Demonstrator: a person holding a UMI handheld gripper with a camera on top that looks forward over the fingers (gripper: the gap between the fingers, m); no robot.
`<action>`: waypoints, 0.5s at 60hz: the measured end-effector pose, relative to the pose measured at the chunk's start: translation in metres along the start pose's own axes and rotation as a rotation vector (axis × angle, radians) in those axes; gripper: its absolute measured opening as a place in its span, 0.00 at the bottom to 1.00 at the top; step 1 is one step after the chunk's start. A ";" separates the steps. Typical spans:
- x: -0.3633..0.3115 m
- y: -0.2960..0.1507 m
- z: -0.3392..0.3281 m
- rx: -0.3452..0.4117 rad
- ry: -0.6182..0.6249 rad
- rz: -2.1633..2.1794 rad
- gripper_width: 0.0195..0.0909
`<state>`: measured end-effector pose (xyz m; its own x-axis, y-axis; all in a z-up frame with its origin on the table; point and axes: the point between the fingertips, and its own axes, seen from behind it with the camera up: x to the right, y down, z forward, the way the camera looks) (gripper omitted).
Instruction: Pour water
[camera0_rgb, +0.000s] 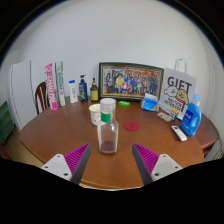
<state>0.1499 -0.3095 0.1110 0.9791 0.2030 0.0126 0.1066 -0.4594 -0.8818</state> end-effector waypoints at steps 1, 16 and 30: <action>-0.003 -0.002 0.008 0.005 -0.002 0.002 0.93; -0.007 -0.014 0.110 0.081 0.059 0.032 0.92; -0.004 -0.013 0.136 0.103 0.049 0.052 0.43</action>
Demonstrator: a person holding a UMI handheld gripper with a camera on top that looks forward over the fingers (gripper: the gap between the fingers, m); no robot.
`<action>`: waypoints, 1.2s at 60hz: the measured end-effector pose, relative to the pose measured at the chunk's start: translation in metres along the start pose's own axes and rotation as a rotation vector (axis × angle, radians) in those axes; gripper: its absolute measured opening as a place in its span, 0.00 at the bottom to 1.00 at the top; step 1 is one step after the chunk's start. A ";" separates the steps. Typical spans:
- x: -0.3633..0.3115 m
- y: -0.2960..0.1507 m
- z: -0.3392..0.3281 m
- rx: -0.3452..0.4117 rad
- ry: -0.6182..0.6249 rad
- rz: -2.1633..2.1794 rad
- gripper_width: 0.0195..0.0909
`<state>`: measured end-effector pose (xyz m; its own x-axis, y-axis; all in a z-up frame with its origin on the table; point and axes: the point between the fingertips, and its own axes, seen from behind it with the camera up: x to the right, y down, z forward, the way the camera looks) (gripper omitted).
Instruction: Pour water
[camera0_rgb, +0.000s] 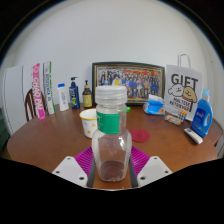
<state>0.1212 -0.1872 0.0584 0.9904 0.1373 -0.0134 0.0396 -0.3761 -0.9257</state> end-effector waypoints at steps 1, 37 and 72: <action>-0.006 0.001 -0.006 -0.006 0.015 0.003 0.42; 0.098 -0.163 0.041 -0.105 0.489 -0.899 0.29; 0.069 -0.181 0.116 -0.288 0.601 -2.058 0.30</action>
<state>0.1672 -0.0036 0.1808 -0.5549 0.2157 0.8035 0.7761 -0.2135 0.5934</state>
